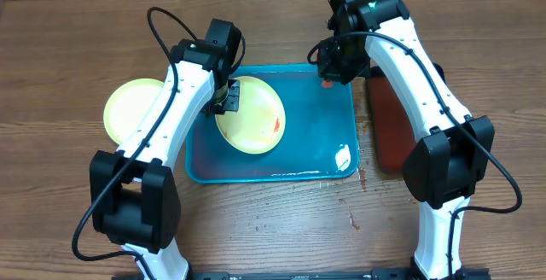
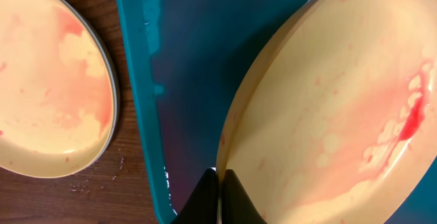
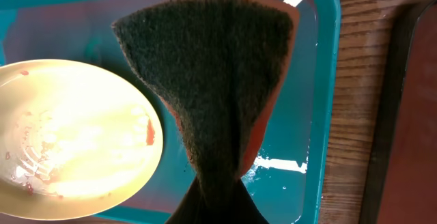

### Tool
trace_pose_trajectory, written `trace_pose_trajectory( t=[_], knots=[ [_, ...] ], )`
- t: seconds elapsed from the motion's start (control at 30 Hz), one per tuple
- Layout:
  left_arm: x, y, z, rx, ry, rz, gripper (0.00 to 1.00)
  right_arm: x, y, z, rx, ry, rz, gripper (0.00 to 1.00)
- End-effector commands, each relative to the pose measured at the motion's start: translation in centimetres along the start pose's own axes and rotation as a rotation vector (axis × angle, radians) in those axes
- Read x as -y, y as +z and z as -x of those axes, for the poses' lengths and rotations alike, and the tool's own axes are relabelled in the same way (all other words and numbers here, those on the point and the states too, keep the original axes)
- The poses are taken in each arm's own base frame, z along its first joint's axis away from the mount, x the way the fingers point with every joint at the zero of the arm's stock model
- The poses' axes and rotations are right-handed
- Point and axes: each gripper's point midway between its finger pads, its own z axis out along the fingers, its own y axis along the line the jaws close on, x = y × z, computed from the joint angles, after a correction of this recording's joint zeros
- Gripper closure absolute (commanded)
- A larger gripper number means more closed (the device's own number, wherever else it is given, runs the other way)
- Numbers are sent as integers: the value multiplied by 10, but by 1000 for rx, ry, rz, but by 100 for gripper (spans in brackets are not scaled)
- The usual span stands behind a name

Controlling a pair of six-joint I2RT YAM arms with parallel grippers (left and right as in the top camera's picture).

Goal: Clean dirty plates on tray and stack at the side

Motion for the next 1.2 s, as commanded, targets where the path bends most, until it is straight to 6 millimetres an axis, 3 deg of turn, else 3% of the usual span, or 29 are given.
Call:
trace_pose_trajectory(
  t=[0.0,0.33,0.47,0.6,0.8,1.17],
  knots=[
    [1,-8,6,41,-16,4,96,-3,-5,2,19,-9,10,96],
    [-6,-9,10,58,-15,46,96,-3,-5,4,27,-10,13,96],
    [-11,-19,11,68,-9,90,96,-3,-5,4,27,-11,13,96],
    [-23,-49,21,141,-7,205,96,-4,-5,5,32,-15,14,96],
    [-26,-113,33,308,3,377,96,-4,-5,7,37,-19,16,96],
    [-3,-194,21,623,49,735,96,-4,-5,7,38,-19,16,96]
  ],
)
